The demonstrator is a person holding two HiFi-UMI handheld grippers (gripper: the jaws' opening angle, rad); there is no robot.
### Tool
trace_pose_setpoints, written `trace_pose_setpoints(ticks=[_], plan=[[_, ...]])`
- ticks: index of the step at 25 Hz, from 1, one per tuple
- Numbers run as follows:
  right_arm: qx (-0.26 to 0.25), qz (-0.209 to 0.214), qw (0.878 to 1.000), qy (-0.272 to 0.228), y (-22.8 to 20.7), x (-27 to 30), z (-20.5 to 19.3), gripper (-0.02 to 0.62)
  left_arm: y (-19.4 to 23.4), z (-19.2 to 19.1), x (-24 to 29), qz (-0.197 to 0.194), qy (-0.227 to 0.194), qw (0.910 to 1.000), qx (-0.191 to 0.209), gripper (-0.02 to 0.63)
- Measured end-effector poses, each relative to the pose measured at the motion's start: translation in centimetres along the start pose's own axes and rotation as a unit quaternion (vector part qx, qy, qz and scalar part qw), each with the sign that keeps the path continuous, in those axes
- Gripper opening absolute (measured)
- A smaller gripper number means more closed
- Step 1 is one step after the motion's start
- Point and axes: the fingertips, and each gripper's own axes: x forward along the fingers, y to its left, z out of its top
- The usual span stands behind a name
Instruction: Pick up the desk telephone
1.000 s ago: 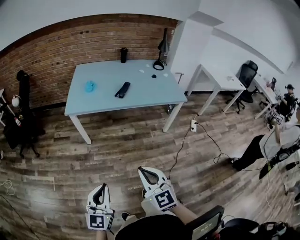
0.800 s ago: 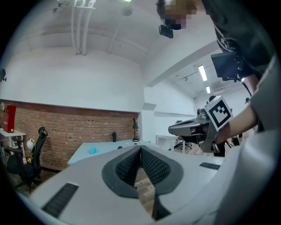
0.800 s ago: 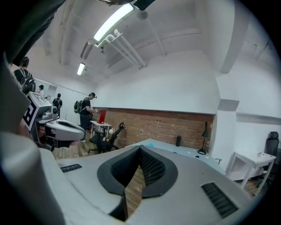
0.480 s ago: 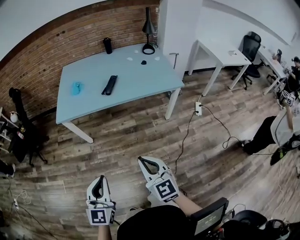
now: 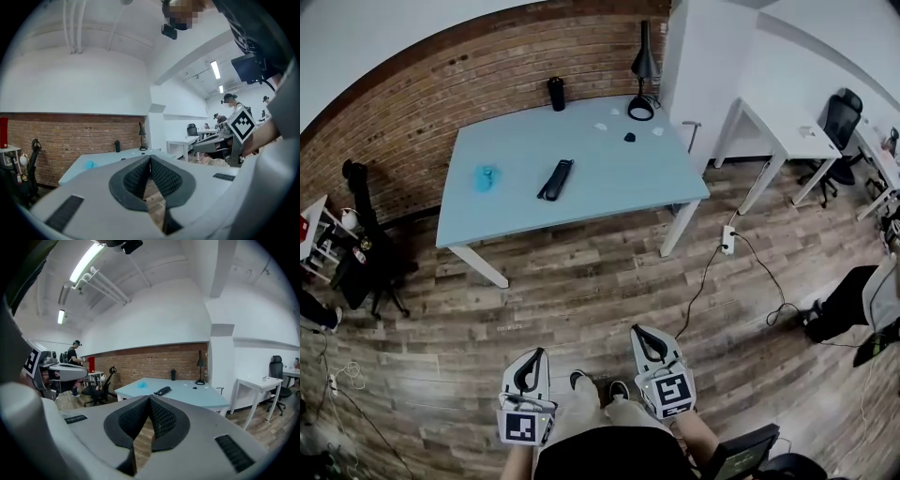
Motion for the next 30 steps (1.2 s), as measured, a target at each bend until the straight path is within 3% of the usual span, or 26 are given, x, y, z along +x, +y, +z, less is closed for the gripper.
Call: trace_pose_setpoints(ticks=[4,13,19,30], plan=[[-0.014,-0.014,1.0,0.01,-0.4,2.4,1.6,0.009,2.9,-0.1,3.1,-0.001,-0.031,0.9993,-0.022,0.018],[-0.048,-0.01,0.999,0.022,2.3,8.3,5.2,0.009,9.0,-0.8,7.3,-0.043,-0.018,0.9972,-0.058,0.018],[-0.05,0.005,0.998,0.04,3.7,11.3,3.9,0.009,12.0,-3.3,8.6,-0.043,-0.003,0.9957,-0.082,0.018],[-0.026,0.036,0.999,0.022,-4.0,21.4,5.2,0.009,13.6,-1.4,19.2,-0.022,0.024,0.9977,-0.06,0.019]])
